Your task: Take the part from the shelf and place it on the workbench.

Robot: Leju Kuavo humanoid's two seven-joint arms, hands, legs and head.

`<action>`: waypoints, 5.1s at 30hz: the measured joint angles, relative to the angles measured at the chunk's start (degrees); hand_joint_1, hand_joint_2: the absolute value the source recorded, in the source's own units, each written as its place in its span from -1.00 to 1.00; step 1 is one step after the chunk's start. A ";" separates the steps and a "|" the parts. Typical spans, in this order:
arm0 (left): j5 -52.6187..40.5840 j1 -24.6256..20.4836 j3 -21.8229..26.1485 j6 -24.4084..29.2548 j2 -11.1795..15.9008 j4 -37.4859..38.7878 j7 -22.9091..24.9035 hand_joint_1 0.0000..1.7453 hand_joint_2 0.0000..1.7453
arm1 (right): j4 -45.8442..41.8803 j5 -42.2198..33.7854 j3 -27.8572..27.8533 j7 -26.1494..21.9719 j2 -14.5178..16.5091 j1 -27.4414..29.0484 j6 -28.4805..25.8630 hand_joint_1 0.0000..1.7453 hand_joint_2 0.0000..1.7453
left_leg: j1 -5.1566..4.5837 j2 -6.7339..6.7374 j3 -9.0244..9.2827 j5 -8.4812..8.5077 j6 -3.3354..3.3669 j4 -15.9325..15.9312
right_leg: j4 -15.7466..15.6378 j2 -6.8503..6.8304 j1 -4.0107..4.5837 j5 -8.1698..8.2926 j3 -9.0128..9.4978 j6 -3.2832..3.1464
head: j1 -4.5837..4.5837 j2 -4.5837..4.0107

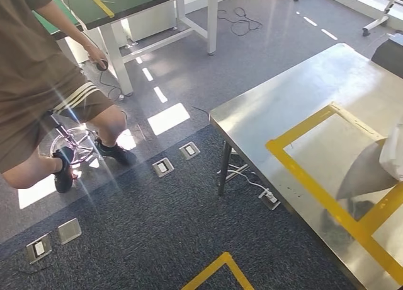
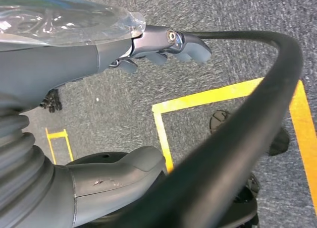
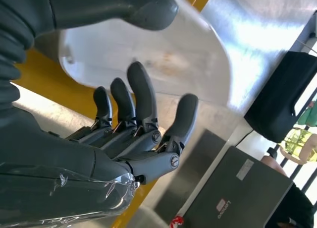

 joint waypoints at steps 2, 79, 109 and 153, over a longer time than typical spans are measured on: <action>0.10 -0.04 -0.01 0.29 0.00 0.00 -0.03 -1.00 1.00 | 0.46 -0.20 -0.16 -0.17 -0.02 -0.09 0.04 -1.00 -1.00 | 0.00 0.00 0.01 0.00 0.00 0.00 | 0.00 0.00 0.00 0.00 0.02 0.00 | 0.01 0.00; 4.51 -0.73 -1.75 1.84 0.23 0.00 0.72 -1.00 -1.00 | -37.00 -4.04 58.41 -9.37 15.01 -16.14 30.41 -1.00 -1.00 | -0.11 -0.41 -0.17 -0.33 0.26 0.27 | -0.11 -0.63 0.13 -0.15 0.78 0.28 | -0.21 0.00; 4.74 -0.86 -2.91 2.89 -0.22 0.00 1.98 -1.00 -1.00 | -32.73 -3.84 67.11 -10.01 19.36 -18.60 30.77 -1.00 -1.00 | 0.59 1.91 -1.09 0.46 -1.67 0.60 | 1.47 -1.29 1.17 0.42 -1.24 -1.99 | -0.76 0.00; 5.33 -0.82 -3.31 2.91 -0.36 0.00 2.65 -1.00 -1.00 | -31.75 -4.23 67.92 -10.36 19.67 -18.14 30.48 -1.00 -1.00 | 0.88 -6.82 0.44 0.47 -0.40 -0.30 | 6.99 6.69 0.55 0.50 -4.84 -0.67 | 0.30 0.00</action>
